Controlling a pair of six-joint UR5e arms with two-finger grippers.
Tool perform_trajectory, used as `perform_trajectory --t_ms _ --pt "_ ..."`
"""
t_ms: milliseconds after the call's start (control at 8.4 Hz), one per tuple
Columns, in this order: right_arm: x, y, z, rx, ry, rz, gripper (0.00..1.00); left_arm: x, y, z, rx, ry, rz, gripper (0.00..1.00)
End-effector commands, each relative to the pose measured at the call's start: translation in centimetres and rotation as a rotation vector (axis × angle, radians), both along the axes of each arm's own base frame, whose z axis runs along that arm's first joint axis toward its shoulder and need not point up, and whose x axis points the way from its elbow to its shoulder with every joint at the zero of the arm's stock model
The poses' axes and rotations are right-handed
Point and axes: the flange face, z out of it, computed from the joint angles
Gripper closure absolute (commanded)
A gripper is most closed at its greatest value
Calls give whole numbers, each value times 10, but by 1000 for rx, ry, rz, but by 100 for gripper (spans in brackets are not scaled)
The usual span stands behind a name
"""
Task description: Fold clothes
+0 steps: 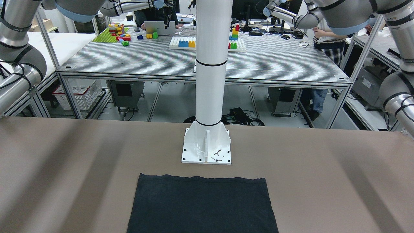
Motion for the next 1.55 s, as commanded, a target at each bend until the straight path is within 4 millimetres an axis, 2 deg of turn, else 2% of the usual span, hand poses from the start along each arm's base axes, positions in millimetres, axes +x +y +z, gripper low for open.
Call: perform_trajectory --t_ms 0,1190,1310,1429 --pt "0 0 0 0 0 0 6 0 1 -2 3 2 1 5" --pt "0 0 0 0 0 0 6 1 1 2 -7 14 4 5" --pt "-1 -2 -2 4 -1 -1 6 2 -4 1 -14 16 1 5" --pt "-2 -14 -12 9 -6 -4 6 2 -9 -4 -20 15 0 5"
